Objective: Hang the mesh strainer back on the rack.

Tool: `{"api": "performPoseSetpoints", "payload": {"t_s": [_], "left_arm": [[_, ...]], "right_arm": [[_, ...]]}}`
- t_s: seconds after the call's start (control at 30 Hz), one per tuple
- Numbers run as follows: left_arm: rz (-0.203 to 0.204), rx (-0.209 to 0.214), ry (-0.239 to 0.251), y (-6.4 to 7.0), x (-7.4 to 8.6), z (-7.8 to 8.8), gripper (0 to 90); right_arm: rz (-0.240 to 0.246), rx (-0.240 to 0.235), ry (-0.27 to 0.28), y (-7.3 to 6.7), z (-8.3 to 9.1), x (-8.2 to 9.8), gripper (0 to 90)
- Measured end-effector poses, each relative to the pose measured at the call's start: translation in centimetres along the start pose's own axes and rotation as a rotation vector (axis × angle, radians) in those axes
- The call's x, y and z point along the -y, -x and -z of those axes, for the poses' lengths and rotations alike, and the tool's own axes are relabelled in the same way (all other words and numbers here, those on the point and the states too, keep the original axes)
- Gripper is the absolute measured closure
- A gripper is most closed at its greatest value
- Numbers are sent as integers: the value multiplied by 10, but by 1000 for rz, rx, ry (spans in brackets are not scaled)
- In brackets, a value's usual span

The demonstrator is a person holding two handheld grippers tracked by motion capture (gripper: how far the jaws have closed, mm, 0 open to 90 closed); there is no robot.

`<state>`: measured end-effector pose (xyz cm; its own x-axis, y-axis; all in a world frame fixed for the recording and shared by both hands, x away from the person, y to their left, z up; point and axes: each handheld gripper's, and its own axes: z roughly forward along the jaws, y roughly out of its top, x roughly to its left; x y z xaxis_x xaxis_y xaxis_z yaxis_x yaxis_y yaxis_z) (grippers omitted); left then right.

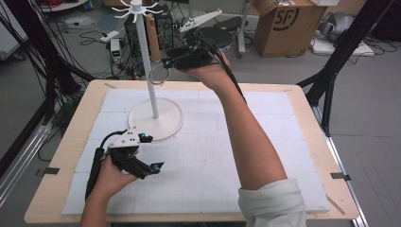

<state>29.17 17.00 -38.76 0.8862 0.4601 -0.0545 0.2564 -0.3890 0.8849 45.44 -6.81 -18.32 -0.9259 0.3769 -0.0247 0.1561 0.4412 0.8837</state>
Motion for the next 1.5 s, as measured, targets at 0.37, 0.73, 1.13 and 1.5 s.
{"api": "performPoseSetpoints", "payload": {"t_s": [0.37, 0.73, 1.13, 1.5], "left_arm": [[2, 1, -11, 0, 1, -3, 16], [4, 4, -16, 0, 2, -4, 16], [5, 3, -21, 0, 3, -5, 16], [10, 3, -22, 1, 4, -7, 16]], "right_arm": [[7, -14, 30, 0, 16, 13, 332], [1, -11, 70, 2, 39, 38, 205], [-7, -6, 95, 2, 60, 74, 107], [-27, 1, 98, -3, 71, 100, 57]]}}
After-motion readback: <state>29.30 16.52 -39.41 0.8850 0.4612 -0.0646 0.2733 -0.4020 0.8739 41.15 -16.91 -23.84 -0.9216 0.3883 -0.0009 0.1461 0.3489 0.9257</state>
